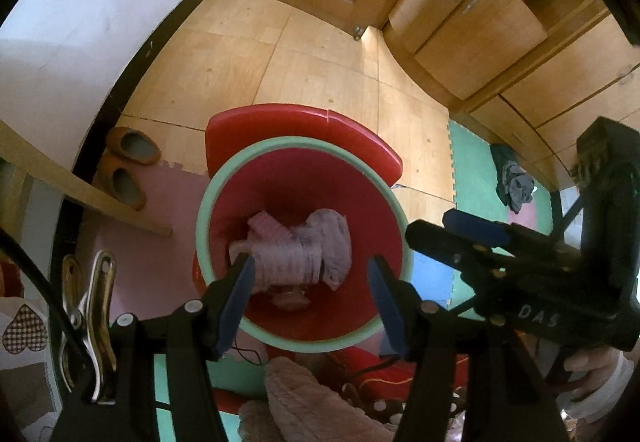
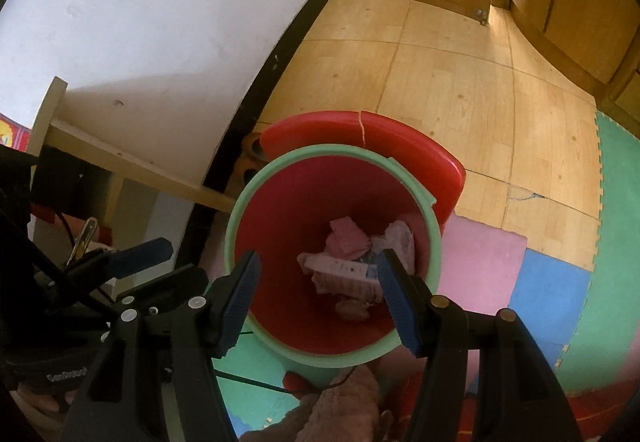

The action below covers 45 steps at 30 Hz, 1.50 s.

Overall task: Collect trash
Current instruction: 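Raise both open grippers away from the bucket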

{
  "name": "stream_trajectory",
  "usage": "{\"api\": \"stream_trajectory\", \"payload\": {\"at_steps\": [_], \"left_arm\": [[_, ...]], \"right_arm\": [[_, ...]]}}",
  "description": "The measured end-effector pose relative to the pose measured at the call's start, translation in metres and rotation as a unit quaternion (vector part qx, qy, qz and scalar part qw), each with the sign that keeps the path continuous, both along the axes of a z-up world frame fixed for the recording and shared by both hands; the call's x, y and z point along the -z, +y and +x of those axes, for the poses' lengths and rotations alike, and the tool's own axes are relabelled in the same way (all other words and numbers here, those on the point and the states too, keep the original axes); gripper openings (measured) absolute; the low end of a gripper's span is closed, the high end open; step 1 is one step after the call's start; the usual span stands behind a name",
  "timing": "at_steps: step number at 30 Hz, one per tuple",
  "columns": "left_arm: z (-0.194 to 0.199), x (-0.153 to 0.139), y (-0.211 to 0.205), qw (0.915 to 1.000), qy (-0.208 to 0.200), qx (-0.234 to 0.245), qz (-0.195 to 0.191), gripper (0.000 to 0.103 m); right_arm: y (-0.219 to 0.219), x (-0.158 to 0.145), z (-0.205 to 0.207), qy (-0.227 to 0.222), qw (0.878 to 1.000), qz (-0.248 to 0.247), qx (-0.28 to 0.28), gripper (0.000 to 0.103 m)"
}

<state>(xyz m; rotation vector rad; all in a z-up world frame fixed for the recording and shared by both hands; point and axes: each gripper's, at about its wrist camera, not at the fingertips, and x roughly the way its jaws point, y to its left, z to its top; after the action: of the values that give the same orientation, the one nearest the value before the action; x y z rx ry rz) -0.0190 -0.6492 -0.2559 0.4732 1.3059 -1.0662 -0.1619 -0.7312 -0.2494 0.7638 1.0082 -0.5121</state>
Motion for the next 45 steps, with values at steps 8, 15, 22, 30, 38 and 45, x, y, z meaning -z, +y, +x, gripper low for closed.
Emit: {"api": "stream_trajectory", "payload": {"at_steps": [8, 15, 22, 30, 38, 45], "left_arm": [[-0.004, -0.019, 0.001, 0.9997, -0.019, -0.014, -0.001, 0.061], [0.0, -0.047, 0.009, 0.999, -0.022, -0.034, -0.02, 0.061], [0.002, -0.075, 0.021, 0.9977, -0.026, -0.048, -0.04, 0.061], [0.007, -0.109, 0.045, 0.9949, -0.04, -0.07, -0.061, 0.061], [0.019, -0.138, 0.073, 0.9921, -0.045, -0.095, -0.069, 0.061], [0.026, -0.163, 0.104, 0.9879, -0.06, -0.119, -0.079, 0.061]], "right_arm": [[0.005, -0.021, -0.002, -0.01, 1.0, -0.008, 0.003, 0.062], [0.013, -0.049, -0.005, -0.026, 0.999, -0.022, 0.003, 0.062], [0.022, -0.076, -0.002, -0.041, 0.999, -0.034, -0.003, 0.062], [0.039, -0.114, 0.01, -0.068, 0.996, -0.053, -0.029, 0.062], [0.06, -0.144, 0.028, -0.089, 0.992, -0.069, -0.062, 0.062], [0.086, -0.167, 0.046, -0.106, 0.986, -0.082, -0.1, 0.062]]}}
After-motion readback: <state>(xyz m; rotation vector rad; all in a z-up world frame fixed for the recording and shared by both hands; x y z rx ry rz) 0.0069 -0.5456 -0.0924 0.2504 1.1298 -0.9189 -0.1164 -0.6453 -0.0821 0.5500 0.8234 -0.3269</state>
